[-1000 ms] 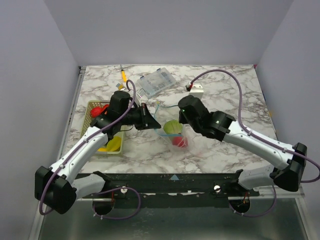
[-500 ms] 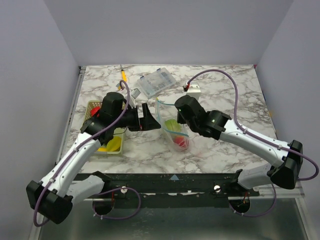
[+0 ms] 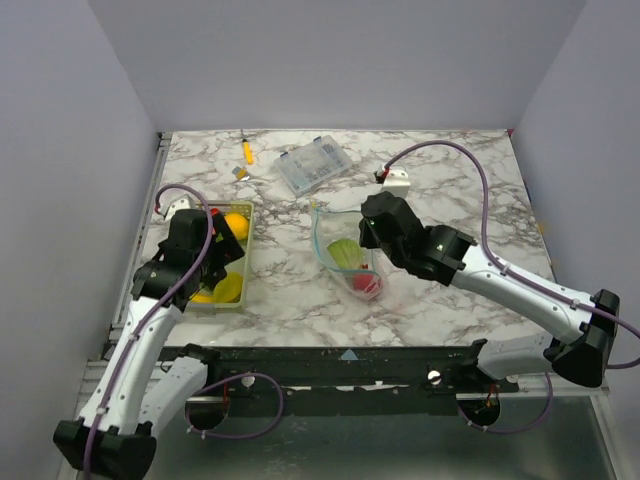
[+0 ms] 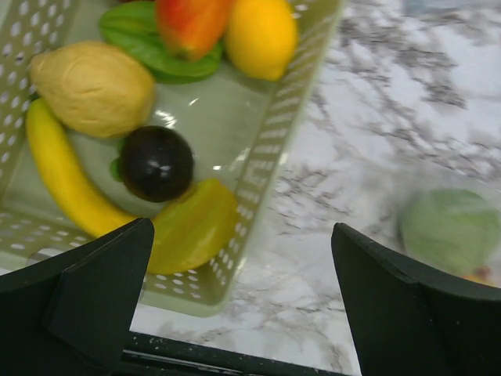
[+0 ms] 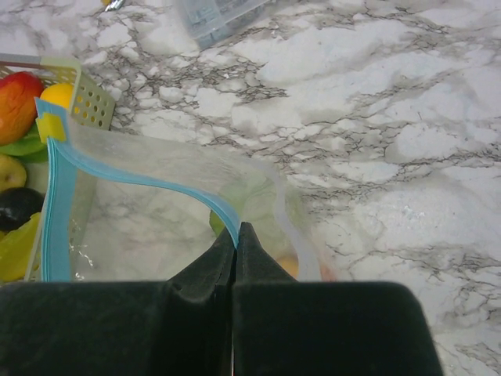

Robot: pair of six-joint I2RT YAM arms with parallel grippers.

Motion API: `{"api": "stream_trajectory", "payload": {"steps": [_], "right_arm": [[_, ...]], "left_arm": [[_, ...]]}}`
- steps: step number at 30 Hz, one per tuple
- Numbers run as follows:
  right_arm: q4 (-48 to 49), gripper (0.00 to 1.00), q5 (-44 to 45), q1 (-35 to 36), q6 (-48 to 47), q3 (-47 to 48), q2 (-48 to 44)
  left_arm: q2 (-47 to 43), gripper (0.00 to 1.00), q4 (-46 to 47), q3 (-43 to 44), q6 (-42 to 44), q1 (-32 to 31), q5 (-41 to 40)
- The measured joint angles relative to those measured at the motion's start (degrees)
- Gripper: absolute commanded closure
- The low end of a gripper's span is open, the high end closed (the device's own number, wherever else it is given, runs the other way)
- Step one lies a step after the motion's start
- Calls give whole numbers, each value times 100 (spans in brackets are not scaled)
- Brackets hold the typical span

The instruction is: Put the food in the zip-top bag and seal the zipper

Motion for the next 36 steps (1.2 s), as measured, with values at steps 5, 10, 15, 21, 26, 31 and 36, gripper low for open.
{"api": "stream_trajectory", "payload": {"steps": [5,10,15,21,26,31,36], "right_arm": [[7,99,0,0,-11,-118,-188],[17,99,-15,0,-9,-127,-269],[20,99,-85,0,-11,-127,-271],[26,99,-157,0,-9,-127,-271],[33,99,-188,0,-11,-127,-271],[66,99,-210,0,-9,-127,-271],[68,99,-238,0,-9,-127,-269]], "left_arm": [[763,2,68,-614,-315,1163,138],[1355,6,162,-920,-734,2000,496],[1945,11,468,-1108,-1099,2273,837],[2430,26,822,-1241,-1384,2341,949],[2618,57,970,-1244,-1537,2387,918],[2487,73,975,-1274,-1593,2387,807],[1738,87,887,-1294,-1471,2337,590]]}}
